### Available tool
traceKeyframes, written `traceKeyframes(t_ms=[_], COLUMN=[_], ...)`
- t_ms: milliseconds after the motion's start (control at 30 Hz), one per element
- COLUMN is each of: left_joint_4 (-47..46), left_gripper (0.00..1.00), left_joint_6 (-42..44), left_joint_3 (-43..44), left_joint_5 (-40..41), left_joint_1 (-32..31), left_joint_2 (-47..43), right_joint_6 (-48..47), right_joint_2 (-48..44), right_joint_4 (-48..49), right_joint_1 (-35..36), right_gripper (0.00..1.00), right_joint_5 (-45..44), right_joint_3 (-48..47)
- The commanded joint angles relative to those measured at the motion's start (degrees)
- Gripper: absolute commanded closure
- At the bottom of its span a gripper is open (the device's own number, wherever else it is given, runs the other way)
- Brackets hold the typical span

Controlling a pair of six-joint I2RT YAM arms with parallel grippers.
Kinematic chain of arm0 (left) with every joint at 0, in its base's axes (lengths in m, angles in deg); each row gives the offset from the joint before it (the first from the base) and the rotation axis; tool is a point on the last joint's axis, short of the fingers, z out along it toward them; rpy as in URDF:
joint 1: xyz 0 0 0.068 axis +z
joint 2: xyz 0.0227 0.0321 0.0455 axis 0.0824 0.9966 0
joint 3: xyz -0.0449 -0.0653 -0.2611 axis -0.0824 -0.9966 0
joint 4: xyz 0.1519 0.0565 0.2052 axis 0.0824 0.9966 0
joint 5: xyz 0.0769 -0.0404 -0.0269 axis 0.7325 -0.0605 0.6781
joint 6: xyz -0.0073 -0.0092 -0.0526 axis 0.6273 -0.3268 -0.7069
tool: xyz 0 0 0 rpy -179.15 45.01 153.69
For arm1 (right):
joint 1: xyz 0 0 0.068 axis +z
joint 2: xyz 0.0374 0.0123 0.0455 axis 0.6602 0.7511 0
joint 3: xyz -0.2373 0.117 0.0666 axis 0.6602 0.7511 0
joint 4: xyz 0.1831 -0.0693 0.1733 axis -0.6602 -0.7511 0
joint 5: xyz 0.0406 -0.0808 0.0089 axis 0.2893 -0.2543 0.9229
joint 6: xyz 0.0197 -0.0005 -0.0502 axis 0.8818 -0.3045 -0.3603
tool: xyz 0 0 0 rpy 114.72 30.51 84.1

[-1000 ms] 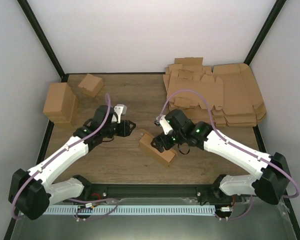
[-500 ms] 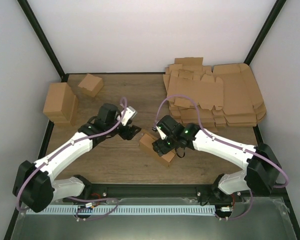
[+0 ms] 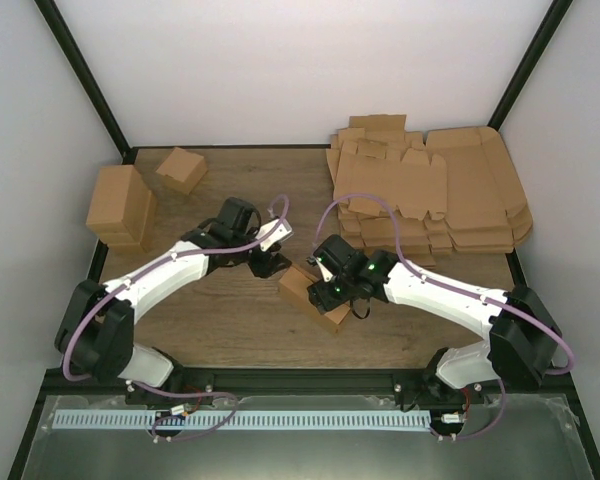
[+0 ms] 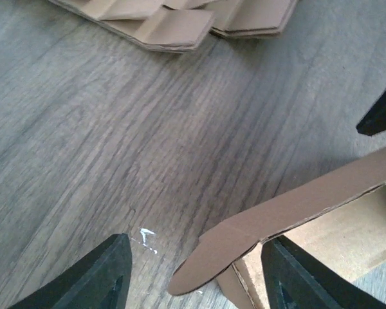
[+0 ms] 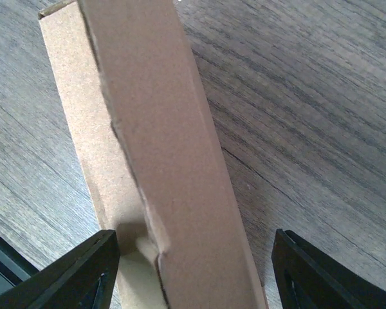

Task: Fold the paper box

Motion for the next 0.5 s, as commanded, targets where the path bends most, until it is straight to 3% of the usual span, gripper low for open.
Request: traceKeyframes(t_ms=[0,100,233,467], left_joint_4=[2.50,4.05,4.86,6.95], left_gripper=[0.47,0.59,0.67,0.85], left_joint_6=[4.21,4.60,3.06,-5.87], left_joint_3=[2.51,3.37,3.87,4.76], left_joint_5=[-4.90,-5.81,-6.28,-5.96], left_joint_1=[0.19,0.19,0.11,-0.28], left_joint_2=[2.25,3.04,2.54,2.10], right_joint_6=[0.98,1.04,1.31,1.57], right_joint_2=[0.37,0.32,0.63,0.97], right_joint_4=[0.97,0.97,1.01,0.99], right_joint_1=[0.33,0.33,0.29,0.33], right_gripper=[0.32,0.33,0.33,0.35], right_joint_5=[-0.70,-0.75,-0.50,-0.66], right_joint_3=[-0.13,0.03,0.02,-0.03])
